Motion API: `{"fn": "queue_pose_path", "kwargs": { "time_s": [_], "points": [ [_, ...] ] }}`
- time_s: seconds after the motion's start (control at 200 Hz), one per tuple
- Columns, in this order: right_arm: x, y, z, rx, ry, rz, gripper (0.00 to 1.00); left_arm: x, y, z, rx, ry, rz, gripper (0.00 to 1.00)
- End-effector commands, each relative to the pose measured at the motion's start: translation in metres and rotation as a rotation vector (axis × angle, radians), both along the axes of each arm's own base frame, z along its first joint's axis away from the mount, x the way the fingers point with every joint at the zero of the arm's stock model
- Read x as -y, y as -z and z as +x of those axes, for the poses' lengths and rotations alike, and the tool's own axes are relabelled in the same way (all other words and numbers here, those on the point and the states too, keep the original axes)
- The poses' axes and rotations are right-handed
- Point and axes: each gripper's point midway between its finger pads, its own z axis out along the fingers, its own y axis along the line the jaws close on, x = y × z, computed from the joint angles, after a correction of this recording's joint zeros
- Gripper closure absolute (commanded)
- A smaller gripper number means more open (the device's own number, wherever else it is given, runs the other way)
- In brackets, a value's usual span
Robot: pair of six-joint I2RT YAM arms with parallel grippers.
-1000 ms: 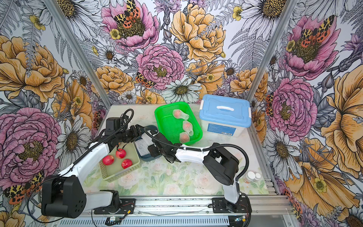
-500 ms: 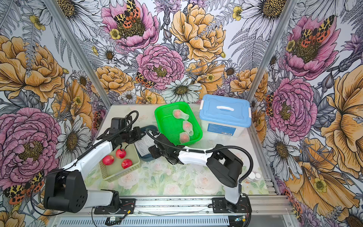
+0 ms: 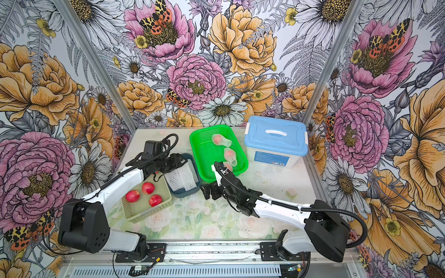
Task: Remove foam nets from apples
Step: Place the foam net into the storage box, then pick up the apple from the basket.
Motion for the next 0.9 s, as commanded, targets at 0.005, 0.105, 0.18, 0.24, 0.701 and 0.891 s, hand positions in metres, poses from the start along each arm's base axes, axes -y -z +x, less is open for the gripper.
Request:
{"fn": "queue_pose_path", "kwargs": {
  "time_s": [0.005,0.105,0.18,0.24,0.701,0.891],
  "points": [
    [0.030,0.006,0.016,-0.040,0.116,-0.014,0.00,-0.003,-0.019,0.007,0.058,-0.006,0.024,0.27],
    [0.048,0.005,0.036,-0.062,0.173,-0.050,0.00,-0.011,-0.029,0.006,0.076,-0.021,0.052,0.16],
    [0.058,0.004,0.053,-0.074,0.221,-0.112,0.00,-0.020,-0.036,0.004,0.090,-0.036,0.069,0.01],
    [0.064,0.005,0.066,-0.100,0.253,-0.138,0.00,-0.027,-0.042,0.001,0.100,-0.047,0.073,0.01],
    [0.073,0.009,0.159,-0.288,0.369,-0.248,0.06,-0.058,-0.063,-0.040,0.138,-0.057,-0.002,0.01],
    [0.068,0.037,0.178,-0.391,0.358,-0.367,0.15,-0.062,-0.063,-0.057,0.117,-0.051,-0.041,0.01]
  ]
}}
